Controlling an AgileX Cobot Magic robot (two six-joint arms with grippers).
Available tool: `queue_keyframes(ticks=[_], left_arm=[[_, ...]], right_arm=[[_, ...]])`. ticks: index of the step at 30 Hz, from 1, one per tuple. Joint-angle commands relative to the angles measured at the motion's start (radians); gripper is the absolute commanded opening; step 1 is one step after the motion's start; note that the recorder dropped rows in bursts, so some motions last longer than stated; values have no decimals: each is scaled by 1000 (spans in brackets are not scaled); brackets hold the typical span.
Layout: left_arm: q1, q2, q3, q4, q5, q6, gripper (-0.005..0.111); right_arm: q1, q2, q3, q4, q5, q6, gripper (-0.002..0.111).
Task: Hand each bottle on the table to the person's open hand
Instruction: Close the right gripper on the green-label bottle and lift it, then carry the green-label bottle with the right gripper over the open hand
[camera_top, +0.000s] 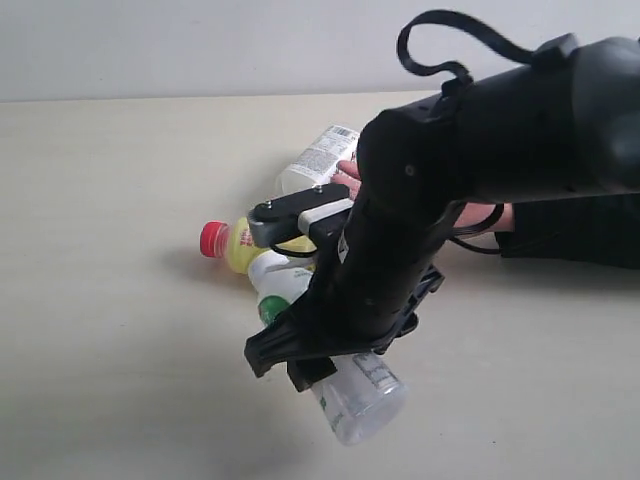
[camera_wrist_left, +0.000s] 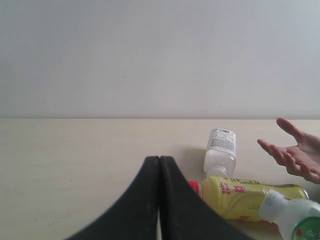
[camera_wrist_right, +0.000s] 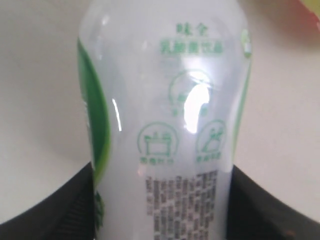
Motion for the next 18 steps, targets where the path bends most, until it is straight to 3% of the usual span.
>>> queue_keyframes(ticks=[1, 11, 14, 18], left_arm=[[5, -5, -1, 4, -9, 3, 0], [5, -5, -1, 4, -9, 3, 0], [5, -5, -1, 4, -9, 3, 0], [5, -5, -1, 4, -9, 3, 0]], right_arm=[[2, -83, -7, 7, 87, -4, 0], [2, -312, -7, -11, 265, -12, 0], [2, -399, -7, -77, 286, 10, 0], [2, -497, -7, -281, 303, 187, 0]])
